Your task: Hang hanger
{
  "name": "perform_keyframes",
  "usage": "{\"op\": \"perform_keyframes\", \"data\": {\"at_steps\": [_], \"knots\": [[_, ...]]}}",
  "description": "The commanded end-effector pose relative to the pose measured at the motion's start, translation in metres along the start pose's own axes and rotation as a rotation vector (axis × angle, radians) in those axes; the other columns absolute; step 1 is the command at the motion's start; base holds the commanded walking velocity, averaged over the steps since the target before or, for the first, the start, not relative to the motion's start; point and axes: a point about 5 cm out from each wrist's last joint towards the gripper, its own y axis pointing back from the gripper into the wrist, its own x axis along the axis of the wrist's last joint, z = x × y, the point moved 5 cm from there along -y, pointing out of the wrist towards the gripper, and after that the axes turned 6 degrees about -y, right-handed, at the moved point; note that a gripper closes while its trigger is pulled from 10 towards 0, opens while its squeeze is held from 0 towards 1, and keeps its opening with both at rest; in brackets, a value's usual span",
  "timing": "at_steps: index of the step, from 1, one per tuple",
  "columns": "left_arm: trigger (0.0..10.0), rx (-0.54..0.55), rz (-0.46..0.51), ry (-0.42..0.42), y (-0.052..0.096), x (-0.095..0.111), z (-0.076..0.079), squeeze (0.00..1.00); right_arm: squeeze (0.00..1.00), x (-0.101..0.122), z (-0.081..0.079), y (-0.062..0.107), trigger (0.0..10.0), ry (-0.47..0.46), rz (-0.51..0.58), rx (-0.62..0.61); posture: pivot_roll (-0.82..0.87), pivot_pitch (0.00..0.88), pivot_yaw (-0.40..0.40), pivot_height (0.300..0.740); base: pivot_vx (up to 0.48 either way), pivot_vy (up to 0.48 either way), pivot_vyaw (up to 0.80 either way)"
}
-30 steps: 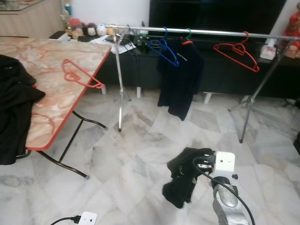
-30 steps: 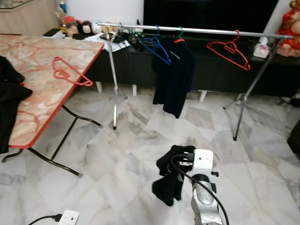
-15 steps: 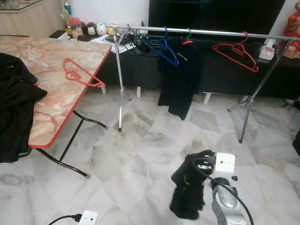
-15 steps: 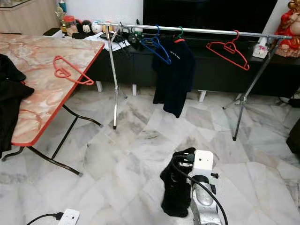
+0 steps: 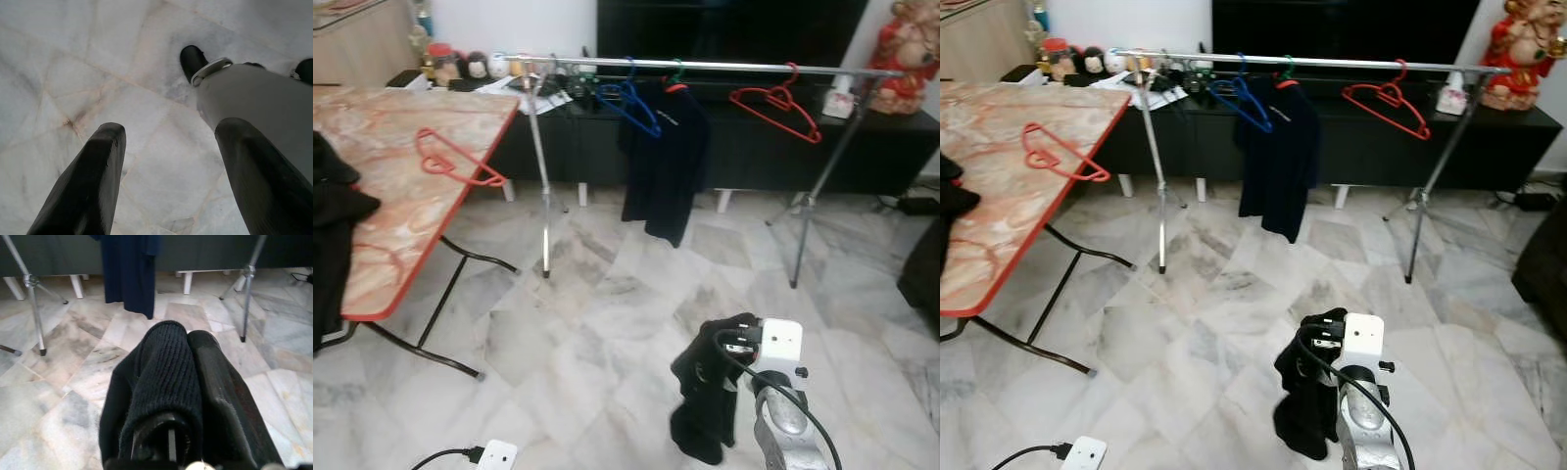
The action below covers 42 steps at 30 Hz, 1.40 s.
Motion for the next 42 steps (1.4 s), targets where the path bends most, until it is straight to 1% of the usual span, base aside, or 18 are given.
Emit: {"op": "perform_keyframes", "data": {"at_steps": [1, 5, 9, 12, 22, 25, 27, 28, 29, 30, 32, 33, 35, 37, 38, 40, 41, 42], "knots": [[10.0, -0.014, -0.016, -0.006, 0.000, -0.003, 0.003, 0.00, 0.00, 0.011, 0.000, -0.003, 10.0, -0.005, 0.044, -0.001, -0.10, 0.000, -0.037, 0.740, 0.000, -0.289, 0.00], [10.0, -0.014, -0.016, -0.007, 0.000, -0.003, 0.002, 0.00, 0.00, 0.006, -0.004, -0.001, 10.0, -0.011, 0.032, 0.003, -0.10, 0.000, -0.032, 0.740, 0.000, -0.292, 0.00], [10.0, -0.014, -0.017, -0.009, 0.000, -0.003, 0.002, 0.00, 0.00, 0.005, -0.002, -0.002, 10.0, -0.008, 0.025, 0.000, -0.10, 0.000, -0.032, 0.740, 0.000, -0.293, 0.00], [10.0, -0.014, -0.017, -0.010, 0.000, -0.003, 0.002, 0.00, 0.00, 0.004, 0.003, -0.003, 10.0, -0.004, 0.018, -0.010, -0.10, 0.000, -0.032, 0.740, 0.000, -0.292, 0.00], [10.0, -0.011, -0.016, -0.001, 0.000, -0.003, 0.002, 0.00, 0.00, 0.007, 0.006, -0.006, 10.0, 0.004, 0.023, -0.015, -0.10, 0.000, -0.033, 0.740, 0.000, -0.286, 0.00], [10.0, -0.006, -0.015, 0.013, 0.000, -0.003, 0.002, 0.00, 0.00, 0.005, 0.006, -0.006, 10.0, 0.006, 0.011, -0.016, -0.10, 0.000, -0.033, 0.740, 0.000, 0.000, 0.00], [10.0, -0.006, -0.015, 0.014, 0.000, -0.003, 0.002, 0.00, 0.00, -0.001, 0.005, -0.006, 10.0, 0.006, -0.015, -0.006, -0.10, 0.000, -0.033, 0.740, 0.000, 0.000, 0.00], [10.0, -0.006, -0.015, 0.014, 0.000, -0.003, 0.002, 0.00, 0.00, -0.009, 0.005, -0.006, 10.0, 0.014, -0.052, 0.002, -0.10, 0.000, -0.032, 0.740, 0.000, 0.000, 0.00], [10.0, -0.006, -0.015, 0.014, 0.000, -0.003, 0.002, 0.00, 0.00, -0.009, 0.005, -0.006, 10.0, 0.014, -0.052, 0.002, -0.10, 0.000, -0.032, 0.740, 0.000, 0.000, 0.00], [10.0, -0.008, -0.015, 0.015, 0.000, -0.003, 0.002, 0.00, 0.00, -0.021, 0.009, -0.004, 10.0, 0.005, -0.108, -0.007, -0.10, 0.000, -0.031, 0.740, 0.000, 0.000, 0.00], [10.0, -0.008, -0.015, 0.015, 0.000, -0.003, 0.002, 0.00, 0.00, -0.031, 0.012, -0.002, 10.0, -0.015, -0.159, -0.019, -0.10, 0.000, -0.031, 0.740, 0.000, 0.000, 0.00], [10.0, -0.009, -0.015, 0.015, 0.000, -0.003, 0.003, 0.00, 0.00, -0.040, 0.013, 0.000, 10.0, -0.033, -0.207, -0.025, -0.10, 0.000, -0.032, 0.740, 0.000, 0.000, 0.00], [10.0, -0.009, -0.015, 0.016, 0.000, -0.003, 0.003, 0.00, 0.00, -0.045, 0.014, 0.001, 10.0, -0.038, -0.228, -0.028, -0.10, 0.000, -0.032, 0.740, 0.000, 0.000, 0.00], [10.0, -0.008, -0.014, 0.020, 0.000, -0.003, 0.003, 0.00, 0.00, -0.061, 0.016, 0.008, 10.0, -0.058, -0.307, -0.029, -0.10, 0.000, -0.033, 0.740, 0.000, 0.000, 0.00], [10.0, -0.007, -0.014, 0.020, 0.000, -0.003, 0.003, 0.00, 0.00, -0.065, 0.016, 0.010, 10.0, -0.064, -0.328, -0.031, -0.10, 0.000, -0.033, 0.740, 0.000, 0.000, 0.00], [10.0, -0.007, -0.014, 0.021, 0.000, -0.003, 0.003, 0.00, 0.00, -0.078, 0.018, 0.017, 10.0, -0.055, -0.392, -0.030, -0.10, 0.000, -0.035, 0.740, 0.000, 0.000, 0.00], [10.0, -0.008, -0.014, 0.021, 0.000, -0.002, 0.004, 0.00, 0.00, -0.088, 0.021, 0.023, 10.0, -0.052, -0.440, -0.038, -0.09, 0.000, -0.036, 0.740, 0.000, 0.000, 0.00], [10.0, -0.008, -0.014, 0.021, 0.000, -0.002, 0.004, 0.00, 0.00, -0.088, 0.021, 0.023, 10.0, -0.052, -0.440, -0.038, -0.09, 0.000, -0.036, 0.740, 0.000, 0.000, 0.00]]}}
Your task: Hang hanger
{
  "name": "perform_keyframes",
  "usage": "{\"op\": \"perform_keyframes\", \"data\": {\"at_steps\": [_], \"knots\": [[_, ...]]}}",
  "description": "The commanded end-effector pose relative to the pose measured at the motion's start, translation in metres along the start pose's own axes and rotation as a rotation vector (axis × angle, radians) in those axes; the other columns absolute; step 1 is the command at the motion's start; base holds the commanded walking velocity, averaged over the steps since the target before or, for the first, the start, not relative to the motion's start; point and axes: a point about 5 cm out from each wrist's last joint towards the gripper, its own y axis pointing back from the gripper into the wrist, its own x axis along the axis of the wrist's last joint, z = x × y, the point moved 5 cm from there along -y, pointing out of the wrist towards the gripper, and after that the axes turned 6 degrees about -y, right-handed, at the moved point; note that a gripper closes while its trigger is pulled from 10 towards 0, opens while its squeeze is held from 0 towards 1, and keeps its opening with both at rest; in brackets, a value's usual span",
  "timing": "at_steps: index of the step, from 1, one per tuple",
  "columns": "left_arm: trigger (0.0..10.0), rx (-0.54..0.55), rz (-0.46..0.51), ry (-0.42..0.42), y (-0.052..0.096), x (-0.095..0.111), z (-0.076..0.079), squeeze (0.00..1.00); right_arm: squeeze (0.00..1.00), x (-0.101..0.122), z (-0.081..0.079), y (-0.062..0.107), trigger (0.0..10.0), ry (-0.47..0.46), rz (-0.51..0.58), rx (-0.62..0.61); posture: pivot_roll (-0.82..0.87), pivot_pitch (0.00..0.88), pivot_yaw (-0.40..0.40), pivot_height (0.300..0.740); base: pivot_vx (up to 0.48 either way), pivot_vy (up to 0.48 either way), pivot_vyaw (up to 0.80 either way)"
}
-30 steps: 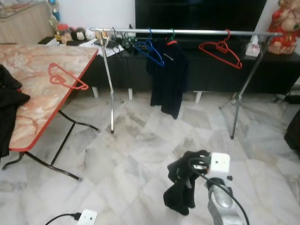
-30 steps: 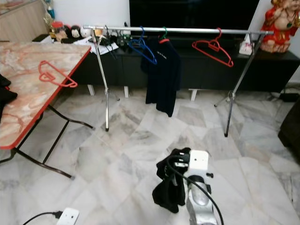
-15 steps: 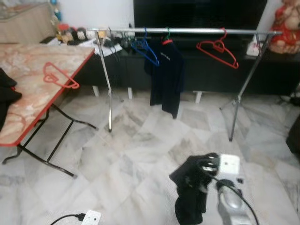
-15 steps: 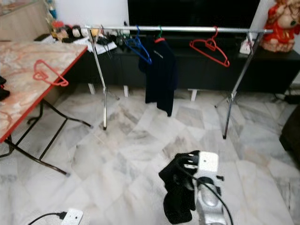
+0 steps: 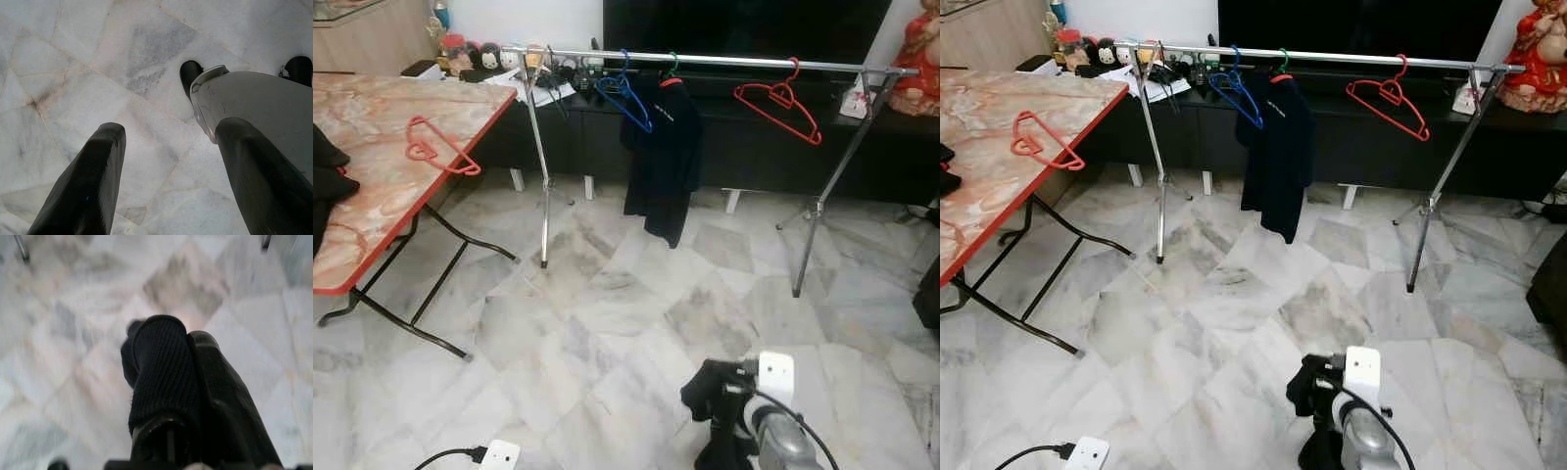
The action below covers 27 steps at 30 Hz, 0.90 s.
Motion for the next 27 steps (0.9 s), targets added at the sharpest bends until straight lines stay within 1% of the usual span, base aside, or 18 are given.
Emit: {"op": "perform_keyframes", "data": {"at_steps": [1, 3, 6, 7, 8, 11, 12, 14, 18, 21, 27], "knots": [[10.0, -0.001, -0.009, 0.013, 0.000, -0.003, 0.000, 0.00, 0.00, -0.010, 0.005, 0.001, 10.0, -0.004, -0.051, -0.011, -0.09, 0.000, -0.038, 0.740, 0.000, 0.000, 0.00], [10.0, -0.002, -0.009, 0.014, 0.000, -0.003, 0.001, 0.00, 0.00, -0.027, 0.007, 0.005, 10.0, 0.007, -0.120, -0.013, -0.09, 0.000, -0.038, 0.740, 0.000, 0.000, 0.00], [10.0, -0.002, -0.010, 0.016, 0.000, -0.003, 0.001, 0.00, 0.00, -0.042, 0.012, 0.010, 10.0, 0.026, -0.175, -0.029, -0.08, 0.000, -0.042, 0.740, 0.000, 0.000, 0.00], [10.0, -0.002, -0.010, 0.016, 0.000, -0.003, 0.001, 0.00, 0.00, -0.042, 0.012, 0.010, 10.0, 0.026, -0.175, -0.029, -0.08, 0.000, -0.042, 0.740, 0.000, 0.000, 0.00], [10.0, 0.000, -0.008, 0.024, 0.000, -0.003, 0.001, 0.00, 0.00, -0.052, 0.017, 0.014, 10.0, 0.030, -0.209, -0.042, -0.07, 0.000, -0.043, 0.740, 0.000, 0.000, 0.00], [10.0, 0.002, -0.010, 0.028, 0.000, -0.004, 0.000, 0.00, 0.00, -0.059, 0.020, 0.017, 10.0, 0.067, -0.225, -0.037, -0.06, 0.000, -0.041, 0.740, 0.000, 0.000, 0.00], [10.0, 0.002, -0.011, 0.027, 0.000, -0.004, 0.000, 0.00, 0.00, -0.064, 0.022, 0.020, 10.0, 0.084, -0.240, -0.034, -0.07, 0.000, -0.035, 0.740, 0.000, 0.000, 0.00], [10.0, 0.001, -0.011, 0.026, 0.000, -0.004, 0.000, 0.00, 0.00, -0.067, 0.024, 0.021, 10.0, 0.088, -0.247, -0.036, -0.07, 0.000, -0.035, 0.740, 0.000, 0.000, 0.00], [10.0, -0.001, -0.013, 0.024, 0.000, -0.006, 0.000, 0.00, 0.00, -0.077, 0.033, 0.027, 10.0, 0.107, -0.279, -0.054, -0.07, 0.000, -0.028, 0.740, 0.000, 0.000, 0.00], [10.0, -0.002, -0.014, 0.024, 0.000, -0.006, -0.001, 0.00, 0.00, -0.084, 0.036, 0.030, 10.0, 0.097, -0.306, -0.053, -0.07, 0.000, -0.025, 0.740, 0.000, 0.000, 0.00], [10.0, -0.001, -0.016, 0.024, 0.000, -0.007, -0.001, 0.00, 0.00, -0.086, 0.041, 0.032, 10.0, 0.086, -0.318, -0.066, -0.07, 0.000, -0.023, 0.740, 0.000, 0.000, 0.00]]}}
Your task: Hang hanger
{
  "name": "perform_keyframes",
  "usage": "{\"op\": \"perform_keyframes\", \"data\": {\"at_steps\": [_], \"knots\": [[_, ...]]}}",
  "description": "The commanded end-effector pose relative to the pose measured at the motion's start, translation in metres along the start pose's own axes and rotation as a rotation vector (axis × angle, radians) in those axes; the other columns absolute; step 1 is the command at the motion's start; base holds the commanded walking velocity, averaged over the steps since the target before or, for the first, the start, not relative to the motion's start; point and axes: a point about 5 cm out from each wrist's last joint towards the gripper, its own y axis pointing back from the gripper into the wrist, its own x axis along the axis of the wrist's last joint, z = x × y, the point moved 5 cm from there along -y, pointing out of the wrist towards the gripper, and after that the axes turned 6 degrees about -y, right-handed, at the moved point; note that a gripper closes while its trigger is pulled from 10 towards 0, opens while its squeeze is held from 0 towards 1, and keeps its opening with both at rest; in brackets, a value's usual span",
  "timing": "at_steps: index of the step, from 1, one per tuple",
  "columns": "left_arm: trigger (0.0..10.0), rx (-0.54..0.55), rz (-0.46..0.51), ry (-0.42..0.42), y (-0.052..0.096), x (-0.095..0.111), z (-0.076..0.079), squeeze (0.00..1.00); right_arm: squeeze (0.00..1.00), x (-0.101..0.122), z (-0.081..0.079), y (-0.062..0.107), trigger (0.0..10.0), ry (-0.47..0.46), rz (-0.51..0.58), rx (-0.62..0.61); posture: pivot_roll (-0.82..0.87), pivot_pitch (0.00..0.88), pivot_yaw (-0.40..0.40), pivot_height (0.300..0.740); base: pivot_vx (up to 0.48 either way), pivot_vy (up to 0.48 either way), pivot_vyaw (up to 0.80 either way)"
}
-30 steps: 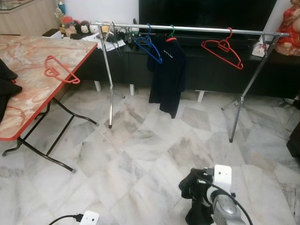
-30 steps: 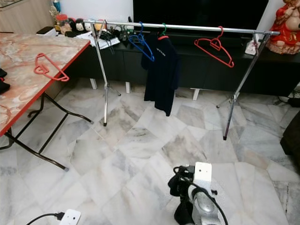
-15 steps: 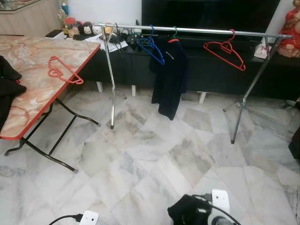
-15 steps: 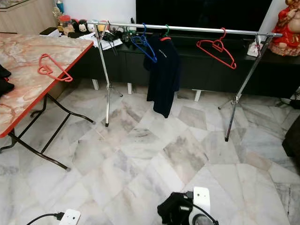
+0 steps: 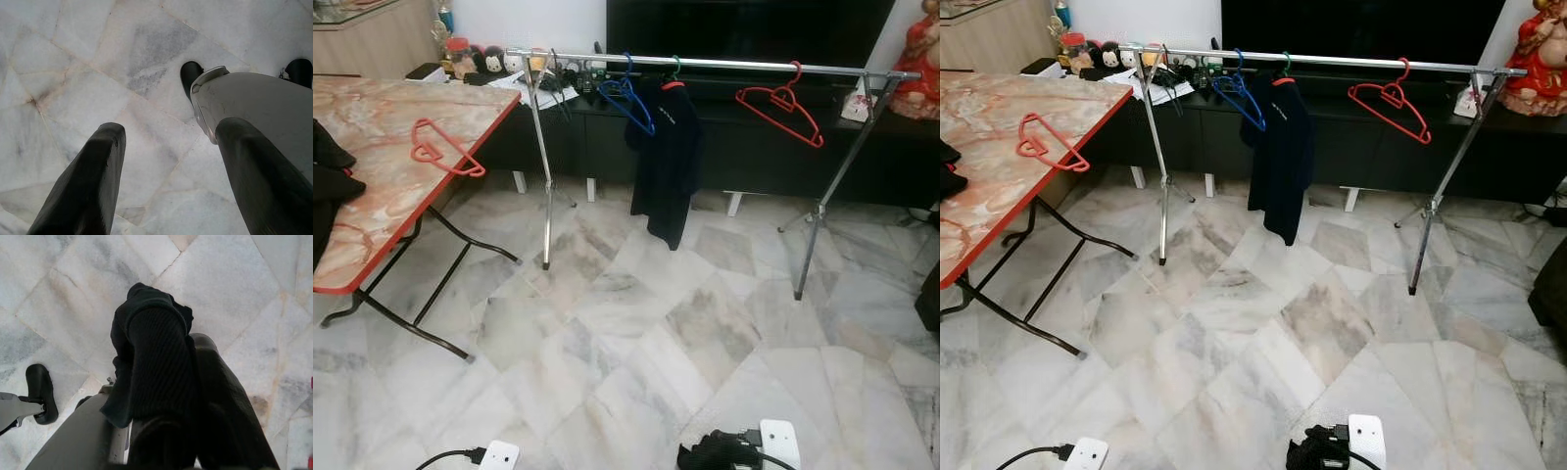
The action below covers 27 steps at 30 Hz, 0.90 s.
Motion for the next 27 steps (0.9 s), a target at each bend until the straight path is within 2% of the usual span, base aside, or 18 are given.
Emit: {"op": "perform_keyframes", "data": {"at_steps": [1, 7, 9, 15, 19, 27], "knots": [[10.0, -0.001, -0.013, 0.009, 0.000, -0.005, -0.001, 0.00, 0.00, -0.001, 0.006, 0.000, 10.0, -0.011, -0.007, -0.014, -0.07, 0.000, -0.023, 0.740, 0.000, 0.000, 0.00], [10.0, 0.019, -0.009, 0.036, 0.000, -0.005, -0.003, 0.00, 0.00, -0.006, 0.005, 0.001, 10.0, -0.013, -0.026, 0.001, -0.07, 0.000, -0.027, 0.740, 0.000, 0.000, 0.00], [10.0, 0.035, 0.003, 0.110, 0.000, -0.005, -0.003, 0.00, 0.00, -0.011, 0.007, 0.002, 10.0, -0.019, -0.037, 0.001, -0.07, 0.000, -0.026, 0.740, 0.000, 0.000, 0.00], [10.0, 0.095, 0.075, 0.240, 0.001, 0.002, -0.009, 0.00, 0.00, -0.021, 0.013, 0.005, 10.0, -0.029, -0.055, 0.005, -0.07, 0.000, -0.028, 0.740, 0.000, 0.000, 0.00], [10.0, 0.079, 0.095, 0.258, 0.002, 0.005, -0.007, 0.00, 0.00, -0.027, 0.019, 0.007, 10.0, -0.032, -0.068, 0.002, -0.07, 0.000, -0.028, 0.740, 0.000, 0.000, 0.00], [10.0, 0.071, 0.103, 0.254, 0.002, 0.006, -0.007, 0.00, 0.00, -0.030, 0.021, 0.008, 10.0, -0.034, -0.073, 0.006, -0.07, 0.000, -0.029, 0.740, 0.000, 0.000, 0.00]]}}
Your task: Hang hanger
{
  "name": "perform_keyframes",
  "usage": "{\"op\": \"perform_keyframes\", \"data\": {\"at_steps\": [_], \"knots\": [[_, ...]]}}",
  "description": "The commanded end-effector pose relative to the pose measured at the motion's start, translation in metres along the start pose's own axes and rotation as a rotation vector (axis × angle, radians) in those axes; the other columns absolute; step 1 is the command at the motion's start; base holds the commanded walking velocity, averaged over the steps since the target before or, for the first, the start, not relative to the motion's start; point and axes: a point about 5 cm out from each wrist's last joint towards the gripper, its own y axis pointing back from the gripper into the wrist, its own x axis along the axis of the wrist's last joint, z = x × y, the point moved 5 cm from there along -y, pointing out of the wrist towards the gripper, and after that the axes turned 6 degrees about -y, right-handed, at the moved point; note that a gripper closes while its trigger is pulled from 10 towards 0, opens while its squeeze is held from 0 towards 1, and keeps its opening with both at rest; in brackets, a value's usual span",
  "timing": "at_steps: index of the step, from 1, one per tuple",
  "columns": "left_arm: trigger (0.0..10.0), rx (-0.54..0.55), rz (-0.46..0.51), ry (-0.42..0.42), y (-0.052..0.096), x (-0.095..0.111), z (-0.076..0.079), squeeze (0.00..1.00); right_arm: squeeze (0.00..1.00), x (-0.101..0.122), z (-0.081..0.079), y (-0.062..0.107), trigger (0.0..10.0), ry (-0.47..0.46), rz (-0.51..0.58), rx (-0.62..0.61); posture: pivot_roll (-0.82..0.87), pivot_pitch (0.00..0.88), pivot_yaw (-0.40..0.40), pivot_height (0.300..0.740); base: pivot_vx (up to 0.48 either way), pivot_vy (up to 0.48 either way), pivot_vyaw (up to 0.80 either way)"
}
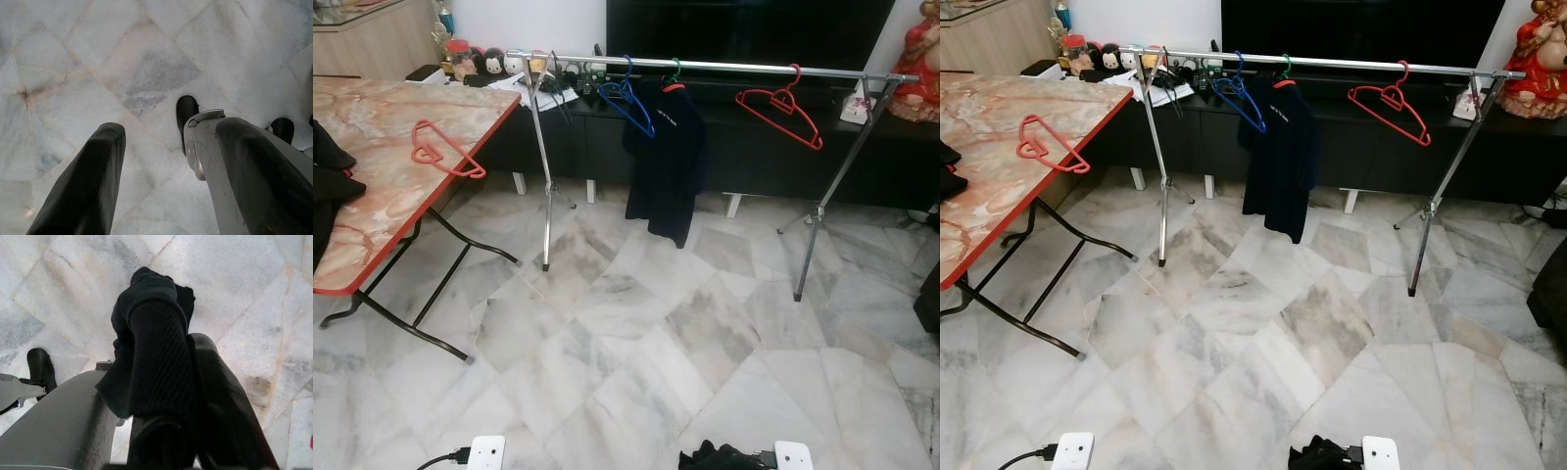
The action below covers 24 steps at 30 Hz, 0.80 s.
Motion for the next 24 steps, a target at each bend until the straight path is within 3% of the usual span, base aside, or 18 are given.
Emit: {"op": "perform_keyframes", "data": {"at_steps": [1, 5, 10, 18, 24], "knots": [[10.0, -0.007, 0.002, 0.012, 0.000, 0.000, 0.002, 0.00, 0.00, -0.004, 0.004, 0.001, 10.0, -0.002, -0.009, -0.006, -0.07, 0.000, -0.030, 0.740, 0.000, 0.000, 0.00], [10.0, -0.007, 0.002, 0.014, 0.000, 0.000, 0.002, 0.00, 0.00, -0.005, 0.003, 0.001, 10.0, -0.002, -0.010, -0.004, -0.07, 0.000, -0.029, 0.740, 0.000, 0.000, 0.00], [10.0, -0.008, 0.003, 0.014, 0.000, 0.000, 0.002, 0.00, 0.00, -0.004, -0.019, -0.002, 10.0, 0.002, -0.001, 0.024, -0.07, 0.000, -0.028, 0.740, 0.000, 0.000, 0.00], [10.0, -0.009, 0.003, 0.012, 0.000, 0.000, 0.002, 0.00, 0.00, 0.002, -0.036, -0.004, 10.0, 0.003, 0.014, 0.044, -0.07, 0.000, -0.025, 0.740, 0.000, 0.000, 0.00], [10.0, -0.009, 0.003, 0.012, 0.000, 0.000, 0.002, 0.00, 0.00, 0.001, -0.027, -0.003, 10.0, 0.000, 0.011, 0.035, -0.07, 0.000, -0.025, 0.740, 0.000, 0.000, 0.00]]}}
